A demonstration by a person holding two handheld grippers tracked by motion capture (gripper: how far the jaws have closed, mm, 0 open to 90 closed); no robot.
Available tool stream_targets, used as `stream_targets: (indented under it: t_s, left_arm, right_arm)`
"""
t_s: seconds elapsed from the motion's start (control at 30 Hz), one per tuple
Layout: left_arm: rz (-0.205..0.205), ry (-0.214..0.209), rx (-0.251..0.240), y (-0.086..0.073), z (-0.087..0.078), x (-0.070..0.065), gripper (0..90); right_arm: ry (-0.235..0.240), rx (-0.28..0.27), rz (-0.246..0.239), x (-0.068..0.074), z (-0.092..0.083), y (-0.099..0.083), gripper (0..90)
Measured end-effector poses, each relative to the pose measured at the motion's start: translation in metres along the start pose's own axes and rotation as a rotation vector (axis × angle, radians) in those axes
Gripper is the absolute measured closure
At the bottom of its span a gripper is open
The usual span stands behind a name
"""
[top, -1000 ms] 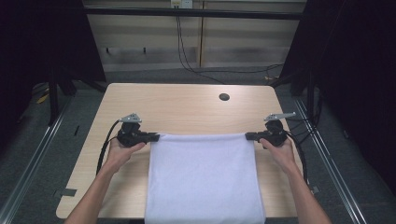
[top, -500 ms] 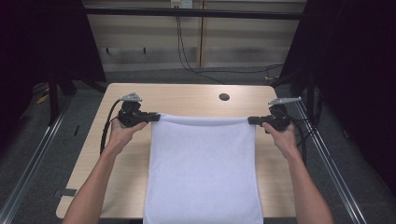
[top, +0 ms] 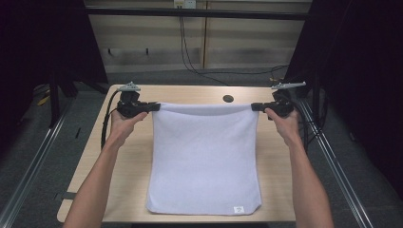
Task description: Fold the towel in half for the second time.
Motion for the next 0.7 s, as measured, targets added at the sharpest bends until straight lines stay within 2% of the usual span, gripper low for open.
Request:
stream_targets:
  t_s: [0.07,0.17,0.27,0.33,0.37,0.4,0.43,0.47,0.5,0.57,0.63,0.67,0.7]
  left_arm:
    - [0.018,0.018,-0.01,0.008,-0.005,0.0,84.9]
    - [-0.003,0.006,-0.09,0.026,-0.016,-0.003,84.9]
    - [-0.006,0.004,-0.095,0.027,-0.024,-0.003,84.9]
    - [-0.003,-0.01,-0.09,0.019,-0.024,-0.007,84.9]
    - [0.006,-0.006,-0.072,0.012,-0.023,-0.007,84.9]
    - [0.018,-0.014,-0.053,0.002,-0.023,-0.01,84.9]
    - [0.018,-0.014,-0.053,0.002,-0.023,-0.01,84.9]
    - [0.015,-0.022,-0.061,-0.003,-0.027,-0.014,84.9]
    - [0.015,-0.022,-0.061,-0.003,-0.027,-0.014,84.8]
    - [0.04,-0.044,-0.066,-0.004,-0.037,-0.025,84.8]
    - [0.049,-0.046,-0.07,-0.002,-0.041,-0.029,84.8]
    - [0.056,-0.055,-0.08,0.0,-0.045,-0.034,84.8]
    - [0.075,-0.068,-0.086,0.002,-0.053,-0.045,84.8]
  right_arm:
    - [0.004,-0.015,-0.017,0.003,-0.003,0.013,87.5]
    - [0.0,-0.041,-0.048,0.009,-0.008,0.032,87.6]
    - [0.016,-0.07,-0.056,0.015,-0.015,0.041,87.6]
    - [0.024,-0.07,-0.064,0.018,-0.015,0.035,87.7]
    - [0.026,-0.065,-0.068,0.019,-0.014,0.029,87.6]
    - [0.041,-0.063,-0.062,0.021,-0.014,0.017,87.6]
    - [0.041,-0.063,-0.062,0.021,-0.014,0.017,87.6]
    - [0.068,-0.075,-0.057,0.024,-0.016,0.006,87.6]
    - [0.068,-0.075,-0.057,0.024,-0.016,0.006,87.6]
    - [0.098,-0.1,-0.063,0.031,-0.027,-0.002,87.6]
    - [0.107,-0.108,-0.07,0.034,-0.032,-0.003,87.6]
    - [0.118,-0.116,-0.077,0.038,-0.038,-0.002,87.6]
    - [0.124,-0.131,-0.101,0.045,-0.049,0.0,87.6]
Point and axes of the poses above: each handheld gripper's, and its own axes: z roughly forward along the jaws, y roughly out of its top, x roughly to its left, the point moved 9 cm from there along z, roughly forward along the jaws, and after that the axes turned 8 degrees about -x, right-handed, at the moved point
